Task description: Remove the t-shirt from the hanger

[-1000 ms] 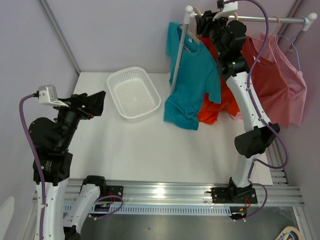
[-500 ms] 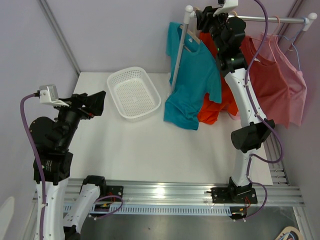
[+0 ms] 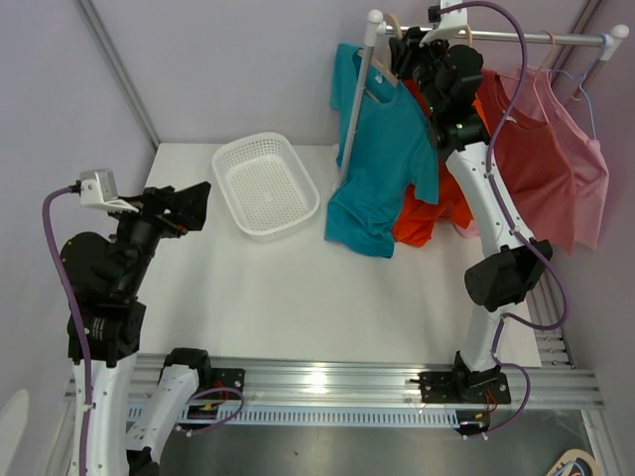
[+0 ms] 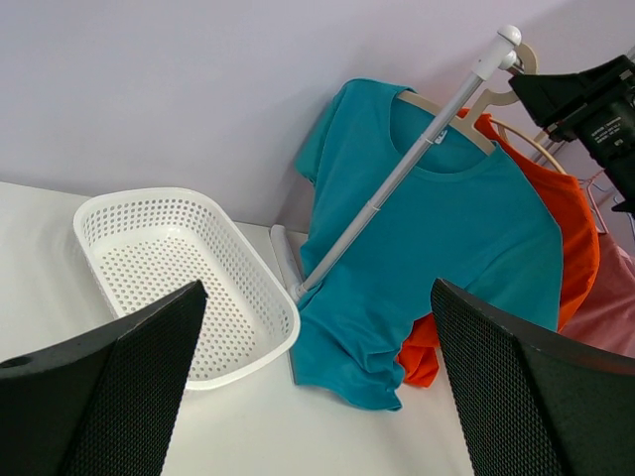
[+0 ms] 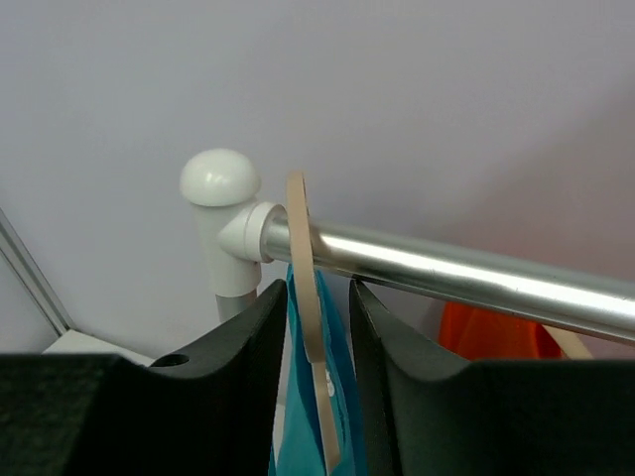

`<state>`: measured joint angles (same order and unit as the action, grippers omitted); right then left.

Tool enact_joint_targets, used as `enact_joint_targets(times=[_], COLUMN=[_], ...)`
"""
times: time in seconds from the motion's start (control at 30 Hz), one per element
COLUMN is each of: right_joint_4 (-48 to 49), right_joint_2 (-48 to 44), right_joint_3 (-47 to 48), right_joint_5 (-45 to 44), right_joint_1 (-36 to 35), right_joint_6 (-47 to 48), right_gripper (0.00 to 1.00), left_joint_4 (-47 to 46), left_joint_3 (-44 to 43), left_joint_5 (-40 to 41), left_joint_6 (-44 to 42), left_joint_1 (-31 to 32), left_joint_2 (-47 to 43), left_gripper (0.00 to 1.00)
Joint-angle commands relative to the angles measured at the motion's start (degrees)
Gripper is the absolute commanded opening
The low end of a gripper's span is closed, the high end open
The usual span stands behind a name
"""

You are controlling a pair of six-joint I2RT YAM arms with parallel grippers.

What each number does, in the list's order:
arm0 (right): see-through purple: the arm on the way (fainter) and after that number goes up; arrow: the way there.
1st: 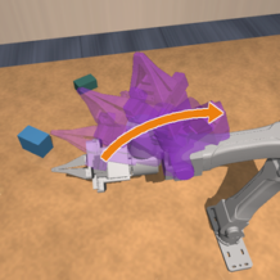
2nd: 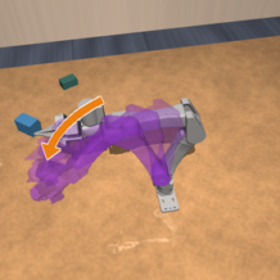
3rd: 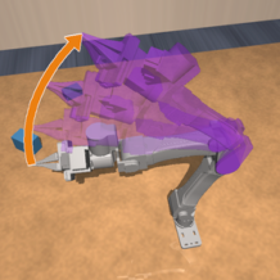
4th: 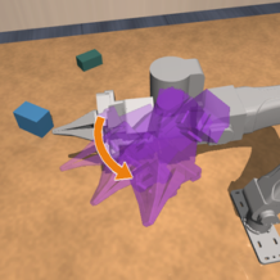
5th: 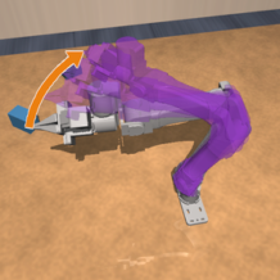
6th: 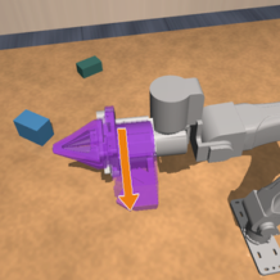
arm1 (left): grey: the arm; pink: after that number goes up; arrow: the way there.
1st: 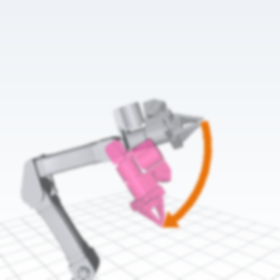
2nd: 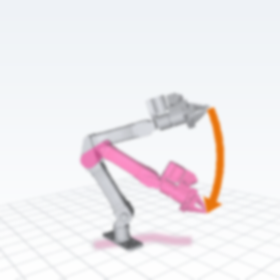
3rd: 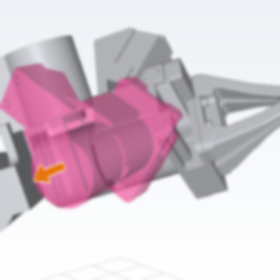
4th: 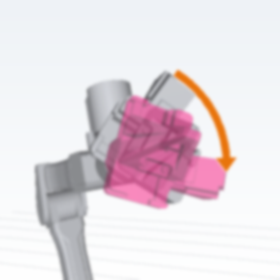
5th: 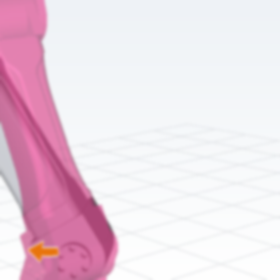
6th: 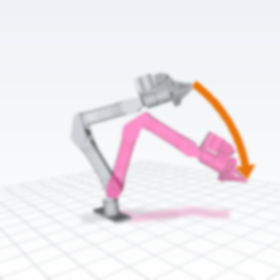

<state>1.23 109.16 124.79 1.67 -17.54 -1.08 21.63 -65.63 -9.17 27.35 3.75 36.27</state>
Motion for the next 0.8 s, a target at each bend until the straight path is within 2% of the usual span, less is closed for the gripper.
enact_joint_targets(times=[0.0, 0.17, 0.27, 0.43, 0.77], right_joint_4=[-0.27, -0.44, -0.18, -0.79, -6.24], right_joint_2=[0.35, 0.70, 0.79, 0.96, -3.07], right_joint_3=[-0.25, -0.34, -0.25, 0.63, 4.58], right_joint_5=[-1.32, -1.41, -1.41, -1.32, -1.93], right_joint_1=[0.23, 0.14, 0.22, 0.14, -1.09], right_joint_6=[-0.24, -0.41, -0.50, -0.59, -0.77], right_gripper=[0.36, 0.32, 0.26, 0.00, 0.00], left_joint_4=[-0.36, -0.18, -0.27, -0.36, -0.27], left_joint_3=[0.23, 0.15, 0.32, 0.41, 0.23], left_joint_5=[0.29, 0.47, 0.47, 0.47, 0.03], left_joint_6=[-0.72, -0.72, -0.81, -0.72, -0.28], left_joint_1=[0.12, 0.12, 0.12, 0.12, 0.12], left_joint_2=[-0.76, -0.85, -0.94, -1.03, -0.06], left_gripper=[1.00, 1.00, 0.99, 0.99, 0.99])
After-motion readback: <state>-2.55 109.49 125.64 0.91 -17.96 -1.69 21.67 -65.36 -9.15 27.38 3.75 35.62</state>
